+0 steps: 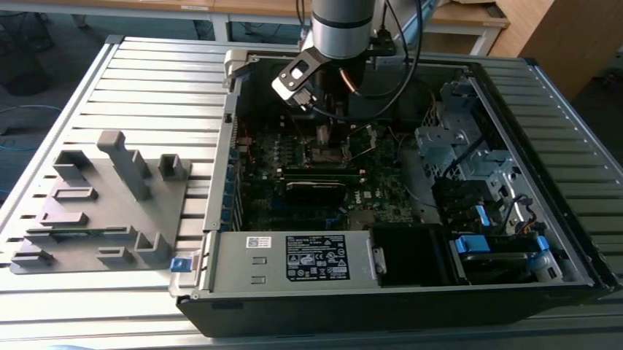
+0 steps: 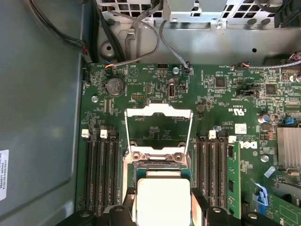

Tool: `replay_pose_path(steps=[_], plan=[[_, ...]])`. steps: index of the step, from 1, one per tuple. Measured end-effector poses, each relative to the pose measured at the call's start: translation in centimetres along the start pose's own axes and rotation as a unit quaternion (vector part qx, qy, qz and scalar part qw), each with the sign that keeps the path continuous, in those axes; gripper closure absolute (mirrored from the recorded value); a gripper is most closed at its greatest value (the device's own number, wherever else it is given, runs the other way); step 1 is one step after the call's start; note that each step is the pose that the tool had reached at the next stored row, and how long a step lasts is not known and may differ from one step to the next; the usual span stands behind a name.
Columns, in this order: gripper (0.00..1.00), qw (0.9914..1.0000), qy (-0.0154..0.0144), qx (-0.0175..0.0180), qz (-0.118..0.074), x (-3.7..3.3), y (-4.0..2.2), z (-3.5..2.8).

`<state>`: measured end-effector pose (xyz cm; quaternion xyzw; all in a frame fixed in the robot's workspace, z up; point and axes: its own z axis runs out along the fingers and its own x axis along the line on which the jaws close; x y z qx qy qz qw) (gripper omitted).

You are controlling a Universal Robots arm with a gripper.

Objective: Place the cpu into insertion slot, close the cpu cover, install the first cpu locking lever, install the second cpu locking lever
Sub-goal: 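Place the cpu into insertion slot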

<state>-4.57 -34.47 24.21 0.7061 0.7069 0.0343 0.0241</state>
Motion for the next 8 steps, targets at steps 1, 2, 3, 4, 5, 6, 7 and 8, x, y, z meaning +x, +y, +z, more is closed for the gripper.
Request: replay_pose_path(steps=[1, 2, 3, 4, 5, 6, 7, 8], plan=[[0.46, 1.00000, 0.0001, -0.0001, 0.000, 0.04, -0.01, 0.07], [0.46, 1.00000, 0.0001, -0.0001, 0.000, 0.06, -0.02, 0.15], [0.46, 1.00000, 0.0000, 0.0000, 0.000, 0.07, -0.03, 0.24], [0.46, 1.00000, 0.0000, 0.0000, 0.000, 0.08, -0.04, 0.33], [0.46, 1.00000, 0.0001, 0.0000, 0.000, 0.08, -0.04, 0.38], [0.46, 1.00000, 0.0000, 0.0000, 0.000, 0.08, -0.05, 0.37], [0.46, 1.00000, -0.0001, 0.0000, 0.000, 0.08, -0.05, 0.37], [0.46, 1.00000, 0.0000, 0.0000, 0.000, 0.08, -0.05, 0.38]])
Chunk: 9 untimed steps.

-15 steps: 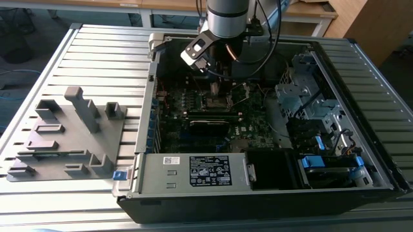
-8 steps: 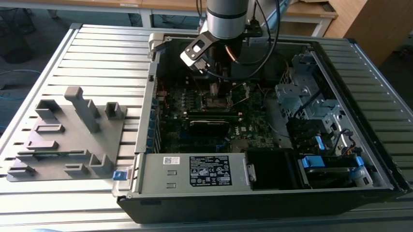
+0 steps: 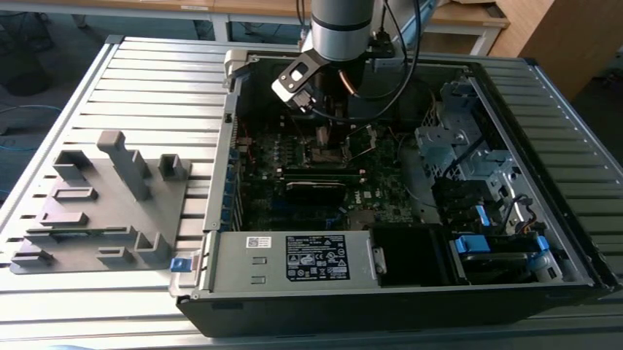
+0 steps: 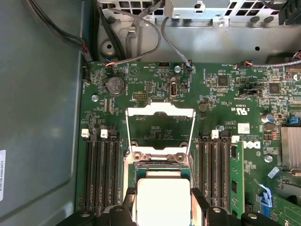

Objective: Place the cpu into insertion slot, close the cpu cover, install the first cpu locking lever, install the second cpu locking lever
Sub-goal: 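Place the cpu into insertion slot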

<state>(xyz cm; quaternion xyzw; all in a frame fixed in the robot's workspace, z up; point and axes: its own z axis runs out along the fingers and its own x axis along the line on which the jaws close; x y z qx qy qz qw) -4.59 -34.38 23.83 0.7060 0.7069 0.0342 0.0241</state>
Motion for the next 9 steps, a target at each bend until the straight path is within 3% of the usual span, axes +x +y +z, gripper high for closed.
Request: replay_pose_path(steps=[9], plan=[[0.46, 1.00000, 0.0001, 0.0000, 0.000, 0.00, -0.01, 0.12]])
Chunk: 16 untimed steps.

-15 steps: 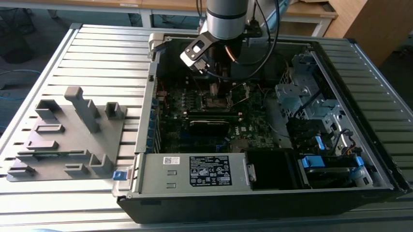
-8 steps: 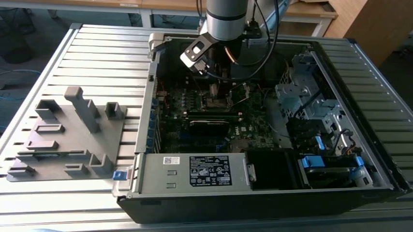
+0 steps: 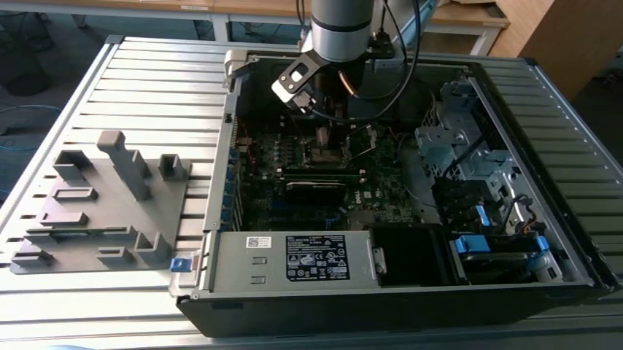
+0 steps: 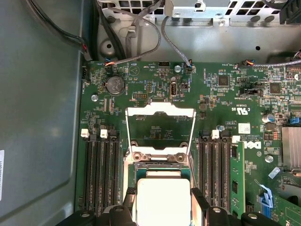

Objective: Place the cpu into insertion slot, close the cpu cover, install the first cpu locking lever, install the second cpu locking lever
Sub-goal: 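Place the cpu into insertion slot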

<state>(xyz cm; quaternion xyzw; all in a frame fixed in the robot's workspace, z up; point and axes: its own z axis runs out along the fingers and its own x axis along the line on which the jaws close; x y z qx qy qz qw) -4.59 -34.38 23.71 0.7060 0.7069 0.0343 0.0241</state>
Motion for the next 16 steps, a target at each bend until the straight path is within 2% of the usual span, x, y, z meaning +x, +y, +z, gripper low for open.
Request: replay_pose_path(steps=[9, 16], plan=[[0.46, 1.00000, 0.0001, -0.0001, 0.000, 0.00, 0.00, 0.07], [0.46, 1.00000, -0.0006, 0.0000, 0.000, -0.01, -0.06, 0.69]])
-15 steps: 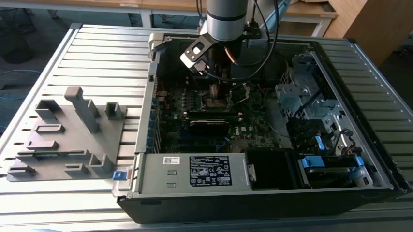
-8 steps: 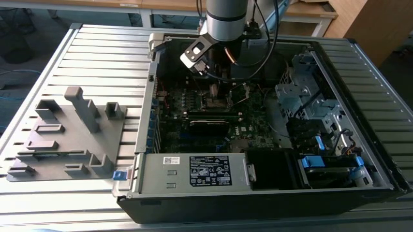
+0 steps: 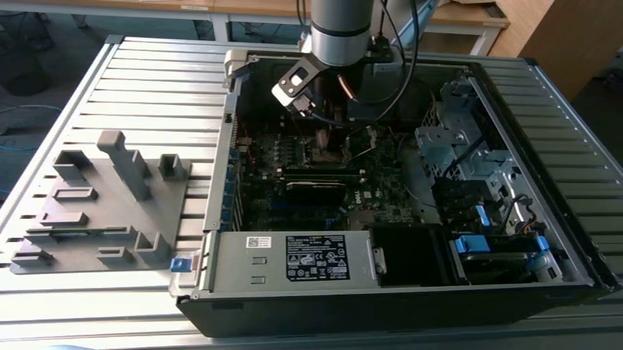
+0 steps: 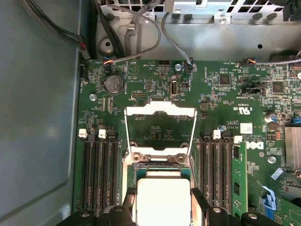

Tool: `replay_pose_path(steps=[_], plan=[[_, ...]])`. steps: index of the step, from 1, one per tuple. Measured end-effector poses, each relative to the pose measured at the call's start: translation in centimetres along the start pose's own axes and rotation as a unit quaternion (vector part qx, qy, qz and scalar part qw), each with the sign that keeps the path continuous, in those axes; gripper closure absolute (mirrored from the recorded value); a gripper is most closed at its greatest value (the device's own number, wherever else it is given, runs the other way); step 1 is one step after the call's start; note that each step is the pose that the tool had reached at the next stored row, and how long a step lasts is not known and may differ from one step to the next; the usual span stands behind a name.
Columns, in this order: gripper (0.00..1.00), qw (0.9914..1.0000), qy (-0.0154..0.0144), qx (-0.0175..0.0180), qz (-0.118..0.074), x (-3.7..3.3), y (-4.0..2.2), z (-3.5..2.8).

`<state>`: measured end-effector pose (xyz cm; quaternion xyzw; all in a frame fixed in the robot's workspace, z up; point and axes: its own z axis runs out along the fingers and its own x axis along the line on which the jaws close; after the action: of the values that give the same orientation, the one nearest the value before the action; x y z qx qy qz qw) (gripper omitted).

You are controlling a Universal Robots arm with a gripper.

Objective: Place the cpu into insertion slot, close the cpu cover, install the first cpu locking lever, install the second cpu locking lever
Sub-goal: 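Place the cpu into insertion slot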

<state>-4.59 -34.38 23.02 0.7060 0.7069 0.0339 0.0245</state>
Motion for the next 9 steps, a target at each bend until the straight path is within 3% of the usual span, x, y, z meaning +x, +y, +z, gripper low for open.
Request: replay_pose_path(steps=[9], plan=[[0.46, 1.00000, 0.0000, 0.0000, -0.001, -0.01, -0.20, 0.80]])
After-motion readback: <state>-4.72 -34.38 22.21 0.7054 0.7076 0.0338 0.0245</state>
